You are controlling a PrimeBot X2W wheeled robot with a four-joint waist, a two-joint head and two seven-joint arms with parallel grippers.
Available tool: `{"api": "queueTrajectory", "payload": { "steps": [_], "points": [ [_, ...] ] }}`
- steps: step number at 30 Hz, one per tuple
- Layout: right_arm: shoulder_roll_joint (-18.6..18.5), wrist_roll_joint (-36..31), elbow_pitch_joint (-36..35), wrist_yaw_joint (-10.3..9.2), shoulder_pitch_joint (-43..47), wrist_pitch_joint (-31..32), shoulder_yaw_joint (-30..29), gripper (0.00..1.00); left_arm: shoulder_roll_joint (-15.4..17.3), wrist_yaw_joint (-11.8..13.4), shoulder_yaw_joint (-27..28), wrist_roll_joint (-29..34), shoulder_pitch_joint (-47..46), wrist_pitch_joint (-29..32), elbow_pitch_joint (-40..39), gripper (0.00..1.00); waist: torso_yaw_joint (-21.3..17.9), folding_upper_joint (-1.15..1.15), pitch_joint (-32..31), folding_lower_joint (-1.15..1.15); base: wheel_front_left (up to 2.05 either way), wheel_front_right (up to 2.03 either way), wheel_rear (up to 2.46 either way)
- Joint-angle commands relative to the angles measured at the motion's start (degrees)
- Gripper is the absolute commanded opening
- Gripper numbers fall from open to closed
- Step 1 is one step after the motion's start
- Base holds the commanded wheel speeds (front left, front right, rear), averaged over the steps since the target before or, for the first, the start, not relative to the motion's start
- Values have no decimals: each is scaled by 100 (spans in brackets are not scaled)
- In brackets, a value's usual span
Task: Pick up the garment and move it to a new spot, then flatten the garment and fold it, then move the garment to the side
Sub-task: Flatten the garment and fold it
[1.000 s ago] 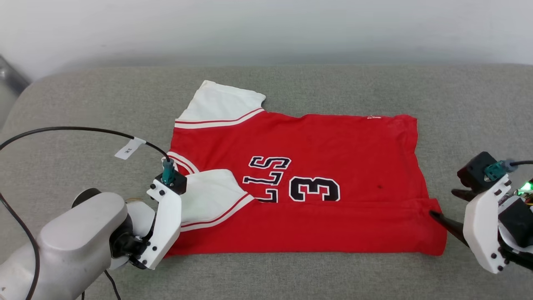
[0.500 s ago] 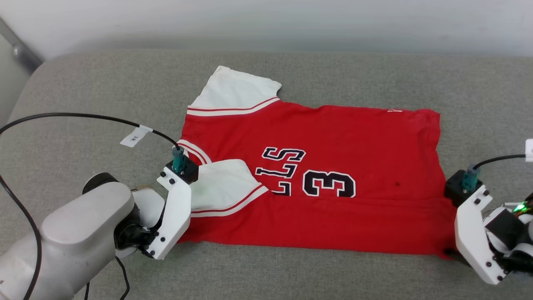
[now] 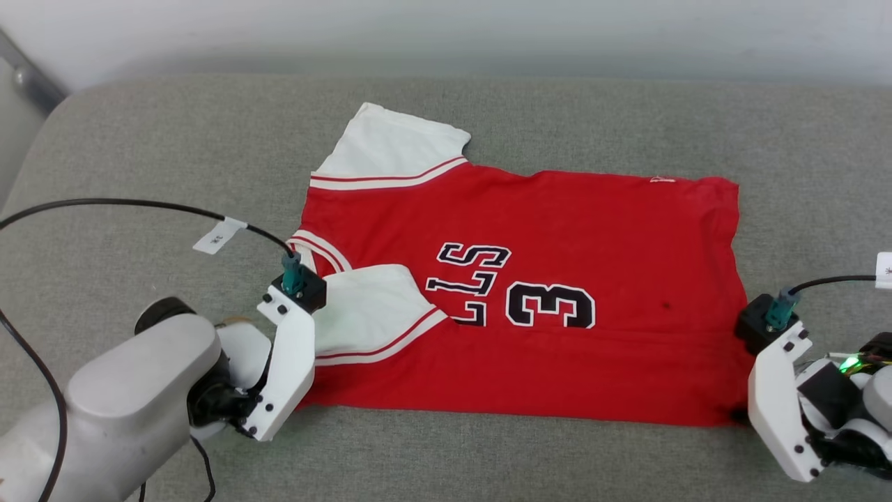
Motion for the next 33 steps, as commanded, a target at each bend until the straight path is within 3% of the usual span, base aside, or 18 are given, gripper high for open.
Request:
{"api": "queueTrajectory", "payload": {
  "steps": [1,10,19,22,27,28,29,30,33],
  "points": [
    [160,20,47,-1,107,-94,178,0,30,3,-40,-48,164,-18,41,0,-34,0,-98,0,0,0,0],
    [-515,302,-557,-1,199,-649,263,0,218,1,-40,-294,556,-126,-133,0,-81,0,-785,0,0,0,0],
    [-1240,621,-1206,-2,982,-718,125,0,592,50,-52,-491,1166,-114,-634,0,-106,0,-1029,0,0,0,0],
    [-1224,644,-1178,-2,1245,-659,70,0,649,103,-55,-496,1301,-143,-686,0,-146,0,-937,0,0,0,0],
    [-865,492,-860,-2,1433,-672,-70,0,571,199,-48,-445,1415,-299,-578,0,-181,0,-760,0,0,0,0],
    [-786,454,-771,-2,1439,-700,-100,0,547,210,-44,-406,1409,-346,-520,7,-177,0,-744,0,0,0,0],
    [-717,414,-697,-2,1447,-738,-134,45,523,219,-44,-329,1371,-419,-464,100,-164,0,-734,0,0,0,0],
    [-659,376,-632,-2,1464,-796,-181,100,506,221,-45,-308,1345,-450,-409,100,-146,0,-734,0,0,0,0],
    [-547,264,-552,-1,1537,-1118,-367,100,522,169,-12,-286,1262,-550,-424,100,-90,0,-816,0,0,0,0]
  ]
}}
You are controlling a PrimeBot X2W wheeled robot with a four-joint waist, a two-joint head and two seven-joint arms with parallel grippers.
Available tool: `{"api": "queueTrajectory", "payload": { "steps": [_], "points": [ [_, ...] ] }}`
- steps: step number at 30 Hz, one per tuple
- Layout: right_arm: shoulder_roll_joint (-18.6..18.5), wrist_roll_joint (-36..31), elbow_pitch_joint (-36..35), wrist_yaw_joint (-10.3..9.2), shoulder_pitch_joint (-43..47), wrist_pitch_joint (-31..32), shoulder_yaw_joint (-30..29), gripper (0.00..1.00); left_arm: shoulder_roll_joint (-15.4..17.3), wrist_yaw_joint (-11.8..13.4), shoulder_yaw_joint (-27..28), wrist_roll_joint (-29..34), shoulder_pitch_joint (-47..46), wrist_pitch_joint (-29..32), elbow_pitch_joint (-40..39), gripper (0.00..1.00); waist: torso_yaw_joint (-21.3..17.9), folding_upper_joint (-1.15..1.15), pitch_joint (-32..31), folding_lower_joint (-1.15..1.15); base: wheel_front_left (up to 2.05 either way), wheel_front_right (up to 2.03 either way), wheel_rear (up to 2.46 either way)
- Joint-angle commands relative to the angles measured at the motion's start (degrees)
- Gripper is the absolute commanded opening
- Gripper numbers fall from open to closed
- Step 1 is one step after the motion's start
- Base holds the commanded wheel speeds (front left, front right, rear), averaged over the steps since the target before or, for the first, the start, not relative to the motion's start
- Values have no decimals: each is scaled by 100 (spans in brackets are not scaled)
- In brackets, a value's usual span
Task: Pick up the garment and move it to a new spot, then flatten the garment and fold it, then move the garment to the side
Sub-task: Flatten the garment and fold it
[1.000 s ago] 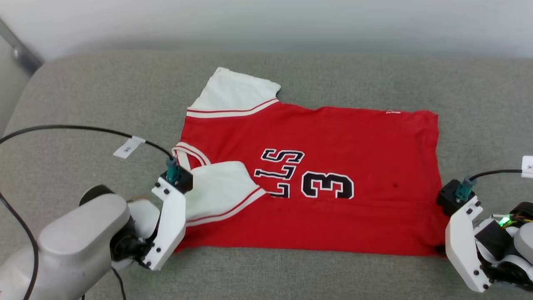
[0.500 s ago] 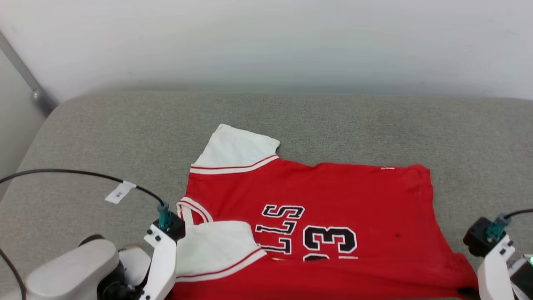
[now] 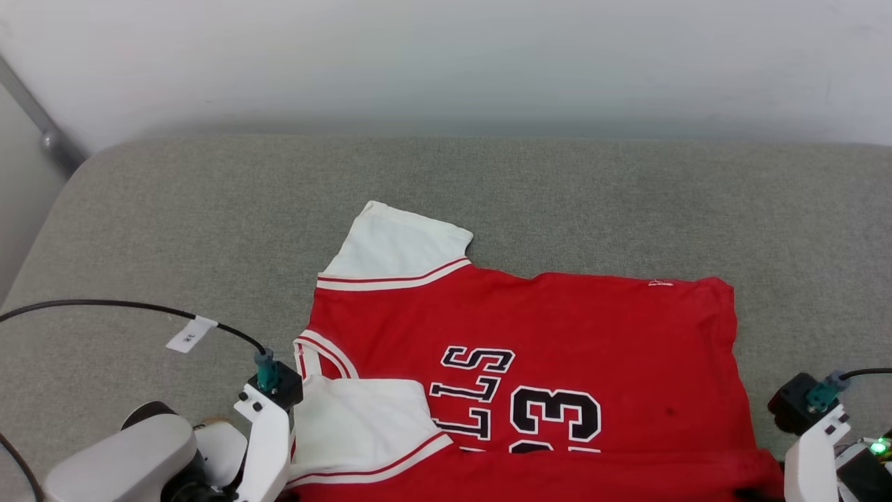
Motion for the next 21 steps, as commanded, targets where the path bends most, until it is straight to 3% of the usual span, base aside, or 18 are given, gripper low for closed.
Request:
{"api": "queueTrajectory", "payload": {
  "steps": [1,6,11,15,21],
  "points": [
    [31,-81,4,-2,102,-218,-148,100,80,-5,45,-11,-102,-50,-18,100,39,0,-99,0,0,0,0],
    [147,-599,0,-2,180,-1297,-879,100,387,-44,274,-27,-349,-207,-417,100,58,0,-308,0,0,0,0],
    [589,-1245,-106,-2,397,-2213,-1900,100,585,61,635,276,-756,-722,-647,100,-48,0,-309,0,0,0,0],
    [1174,-1915,-434,-2,671,-2801,-2858,100,488,240,845,710,-1083,-1283,-462,100,-216,0,-137,0,0,0,0],
    [2381,-2937,-1302,-2,1196,-3590,-4243,100,184,423,1117,1128,-1742,-1751,156,100,-523,0,343,0,0,0,0]
  ]
}}
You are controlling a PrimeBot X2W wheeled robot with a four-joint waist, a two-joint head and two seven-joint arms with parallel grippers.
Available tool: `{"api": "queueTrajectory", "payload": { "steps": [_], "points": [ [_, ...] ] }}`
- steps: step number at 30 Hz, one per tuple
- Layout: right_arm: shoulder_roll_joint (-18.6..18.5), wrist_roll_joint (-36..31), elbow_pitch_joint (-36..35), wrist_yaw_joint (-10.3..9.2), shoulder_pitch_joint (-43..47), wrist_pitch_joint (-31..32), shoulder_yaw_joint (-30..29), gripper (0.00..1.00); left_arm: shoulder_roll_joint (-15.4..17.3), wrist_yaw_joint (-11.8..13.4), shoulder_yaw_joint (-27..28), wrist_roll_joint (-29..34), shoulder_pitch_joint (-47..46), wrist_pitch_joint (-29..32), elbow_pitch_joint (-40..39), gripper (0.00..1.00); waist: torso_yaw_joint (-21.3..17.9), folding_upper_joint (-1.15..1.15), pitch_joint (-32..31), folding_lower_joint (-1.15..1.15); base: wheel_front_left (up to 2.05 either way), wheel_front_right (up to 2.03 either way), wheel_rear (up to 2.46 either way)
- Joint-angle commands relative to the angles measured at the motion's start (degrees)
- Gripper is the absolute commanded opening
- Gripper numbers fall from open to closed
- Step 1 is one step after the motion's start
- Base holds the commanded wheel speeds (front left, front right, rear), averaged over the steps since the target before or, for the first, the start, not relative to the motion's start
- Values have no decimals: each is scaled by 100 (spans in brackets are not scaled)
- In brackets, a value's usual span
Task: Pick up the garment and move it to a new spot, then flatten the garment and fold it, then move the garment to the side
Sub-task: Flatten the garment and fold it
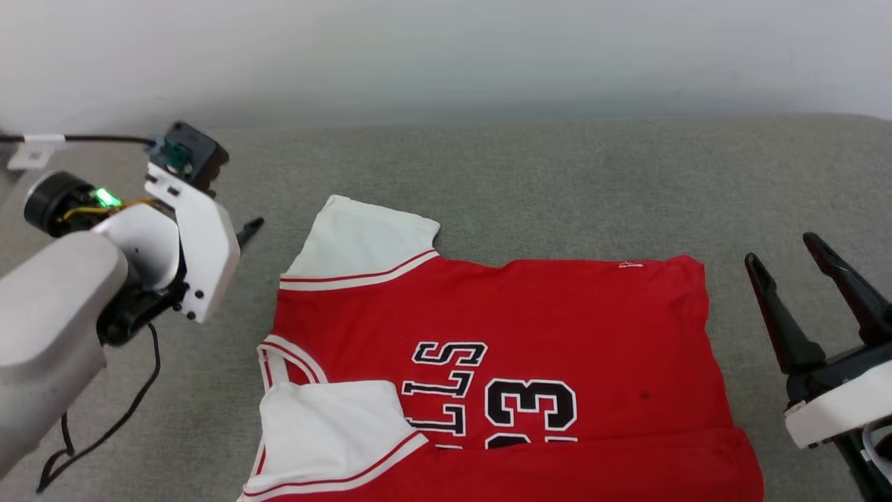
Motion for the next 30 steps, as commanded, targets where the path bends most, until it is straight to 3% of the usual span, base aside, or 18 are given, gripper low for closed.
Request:
{"api": "queueTrajectory", "payload": {
  "steps": [1,6,11,22,30],
  "points": [
    [372,-257,-292,-4,211,-196,-251,100,-110,-6,56,64,-225,-30,200,100,-228,0,326,0,0,0,0],
    [1239,-775,-1009,-4,610,-527,-648,100,-385,-36,264,-64,-850,216,742,100,-468,0,818,0,0,0,0],
    [1657,-948,-1294,-4,737,-638,-714,100,-600,-126,369,-274,-1441,818,1182,100,-662,0,1307,0,0,0,0],
    [1675,-1043,-1369,-4,311,-767,-410,100,-679,-209,162,-650,-2439,3042,1627,100,-1021,0,2252,0,0,0,0],
    [1661,-1023,-1205,-4,130,-885,-255,100,-573,-206,-176,-381,-2539,3551,1730,100,-1112,0,2565,0,0,0,0]
  ]
}}
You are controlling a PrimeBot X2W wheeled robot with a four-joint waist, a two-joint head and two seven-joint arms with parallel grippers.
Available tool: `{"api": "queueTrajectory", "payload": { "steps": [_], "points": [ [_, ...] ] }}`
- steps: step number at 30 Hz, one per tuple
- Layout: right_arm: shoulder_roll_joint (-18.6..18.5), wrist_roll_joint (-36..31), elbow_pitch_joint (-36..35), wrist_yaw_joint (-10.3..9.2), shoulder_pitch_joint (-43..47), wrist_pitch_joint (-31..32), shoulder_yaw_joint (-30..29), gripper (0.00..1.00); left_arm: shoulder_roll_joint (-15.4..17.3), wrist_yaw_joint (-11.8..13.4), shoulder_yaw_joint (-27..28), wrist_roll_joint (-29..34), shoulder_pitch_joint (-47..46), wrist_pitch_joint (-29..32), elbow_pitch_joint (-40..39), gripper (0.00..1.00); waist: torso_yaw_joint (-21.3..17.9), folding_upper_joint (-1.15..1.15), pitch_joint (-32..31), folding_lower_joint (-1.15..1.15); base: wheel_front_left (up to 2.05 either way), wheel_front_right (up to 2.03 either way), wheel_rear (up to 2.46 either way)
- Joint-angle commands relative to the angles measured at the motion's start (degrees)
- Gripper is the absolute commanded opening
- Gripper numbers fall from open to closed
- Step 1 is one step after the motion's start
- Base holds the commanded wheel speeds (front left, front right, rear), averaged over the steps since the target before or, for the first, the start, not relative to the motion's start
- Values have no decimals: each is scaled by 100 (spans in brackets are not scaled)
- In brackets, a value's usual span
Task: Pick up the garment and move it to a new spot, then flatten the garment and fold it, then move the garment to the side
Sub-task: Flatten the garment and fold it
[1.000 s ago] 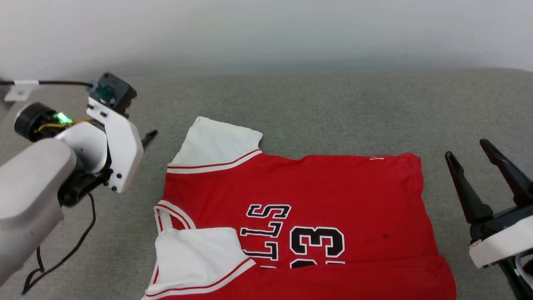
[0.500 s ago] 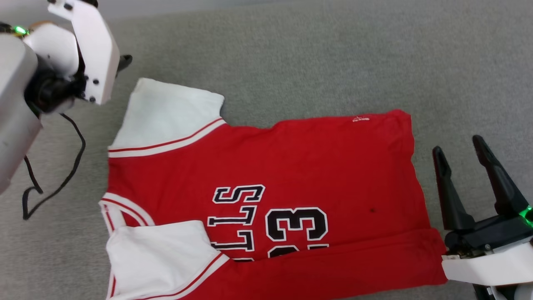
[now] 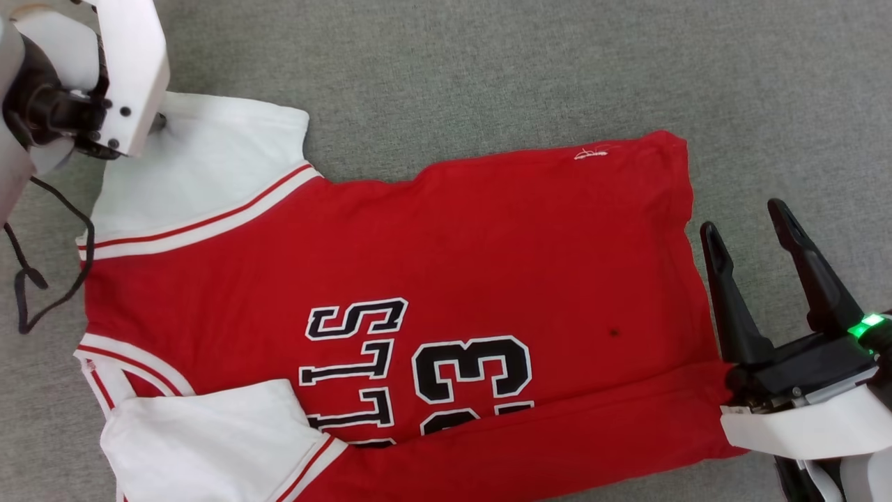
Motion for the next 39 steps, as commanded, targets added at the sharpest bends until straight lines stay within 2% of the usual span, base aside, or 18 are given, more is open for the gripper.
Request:
{"api": "queueTrajectory", "payload": {
  "steps": [1,4,5,6,12,16,19,21,26,32,35,39],
  "points": [
    [-27,10,26,-2,-95,-41,16,100,12,-27,-74,-18,73,31,36,100,-43,0,78,-1,0,0,0],
    [-46,33,94,-2,-113,-81,24,100,-15,-56,-82,-127,241,51,0,100,-45,0,106,-1,0,0,0],
    [-55,44,118,-2,-129,-93,21,100,-23,-67,-76,-144,269,42,-13,22,-40,0,106,-1,0,0,0],
    [-64,51,148,-2,-150,-94,17,100,-28,-85,-83,-152,292,39,-35,0,-32,0,98,-1,0,0,0],
    [-270,80,244,-2,-362,-72,-138,100,-4,-120,1,-154,254,-237,-93,0,54,0,-208,-1,0,0,0],
    [-668,110,157,-2,-700,156,-343,100,-75,-171,99,-202,289,-593,-199,0,176,0,-545,-1,0,0,0],
    [-1061,160,101,-2,-986,621,-381,100,-92,-245,37,-134,396,-829,-369,0,312,0,-768,-1,0,0,0],
    [-1381,274,123,-2,-1155,1191,-267,100,-104,-287,-31,-96,431,-977,-547,0,420,0,-883,-1,0,0,0],
    [-2280,840,274,-2,-1743,3069,231,100,-126,-352,-174,-50,596,-1268,-1010,0,691,0,-1071,-1,0,0,0],
    [-3159,1807,705,-2,-2678,5107,1248,100,-140,-376,-313,-39,671,-1498,-1515,0,983,0,-1059,-1,0,0,0],
    [-3484,2184,915,-2,-3169,5954,1831,100,-166,-377,-363,-12,617,-1606,-1678,0,1120,0,-972,-1,0,0,0],
    [-3646,2569,1239,-2,-3762,6827,2468,100,-207,-382,-402,20,535,-1718,-1810,0,1276,0,-826,-1,0,0,0]
  ]
}}
